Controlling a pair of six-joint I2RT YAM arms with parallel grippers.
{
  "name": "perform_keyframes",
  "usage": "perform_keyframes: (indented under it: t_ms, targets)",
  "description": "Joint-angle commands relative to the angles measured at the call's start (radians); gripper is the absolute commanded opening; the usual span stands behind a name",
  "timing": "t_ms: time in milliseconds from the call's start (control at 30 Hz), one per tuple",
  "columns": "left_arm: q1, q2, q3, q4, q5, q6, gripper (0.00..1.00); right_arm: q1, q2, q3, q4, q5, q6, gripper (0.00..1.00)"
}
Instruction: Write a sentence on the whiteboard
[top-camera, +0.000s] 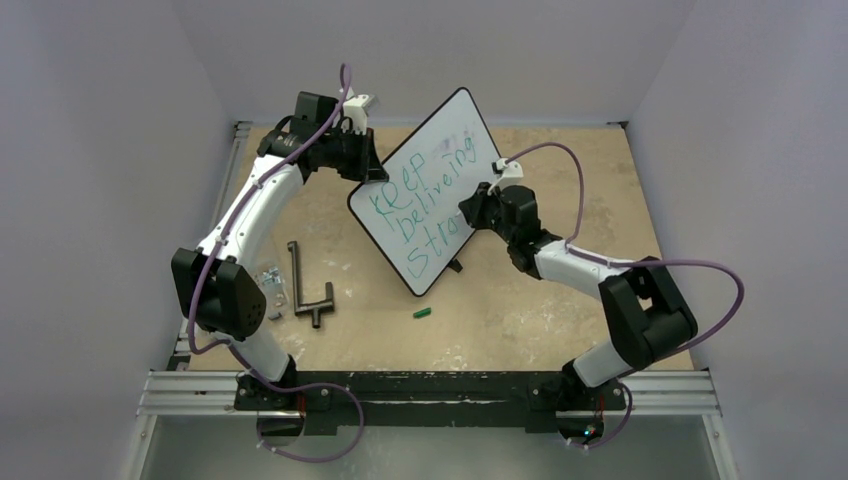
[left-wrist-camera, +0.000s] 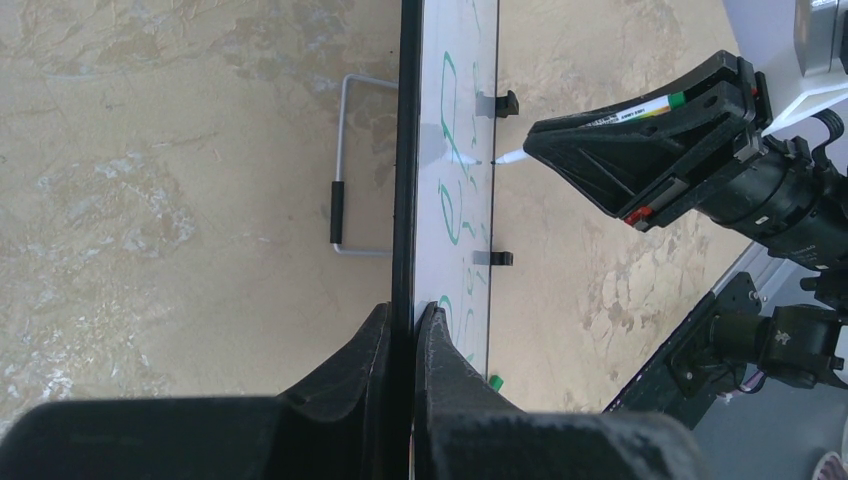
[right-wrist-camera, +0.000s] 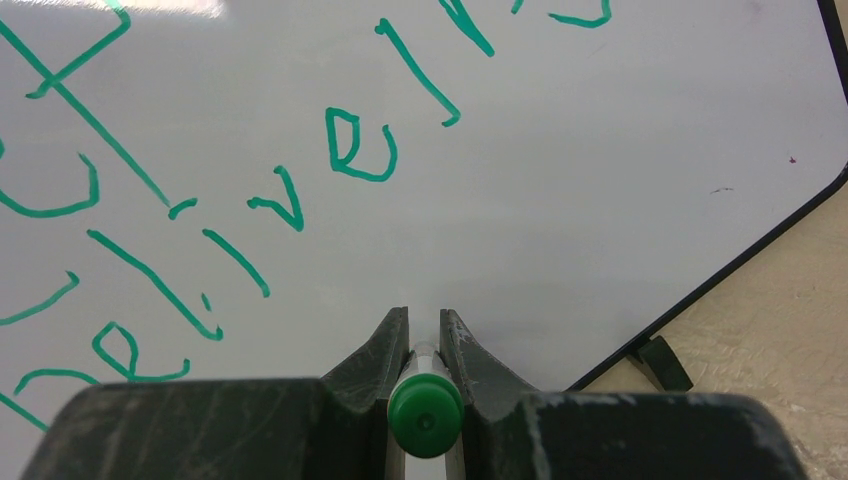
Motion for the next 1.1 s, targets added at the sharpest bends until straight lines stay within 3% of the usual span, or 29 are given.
perform_keyframes:
  t_ms: [0, 1067]
  targets:
    - [0.021, -0.022, -0.015, -0.035, -0.273, 0.092, 0.00, -0.008, 0.013, 0.052, 0.063, 0.009, 0.012, 0.00]
    - [0.021, -0.031, -0.015, -0.035, -0.269, 0.092, 0.00, -0.008, 0.021, -0.097, 0.119, -0.015, 0.032, 0.00]
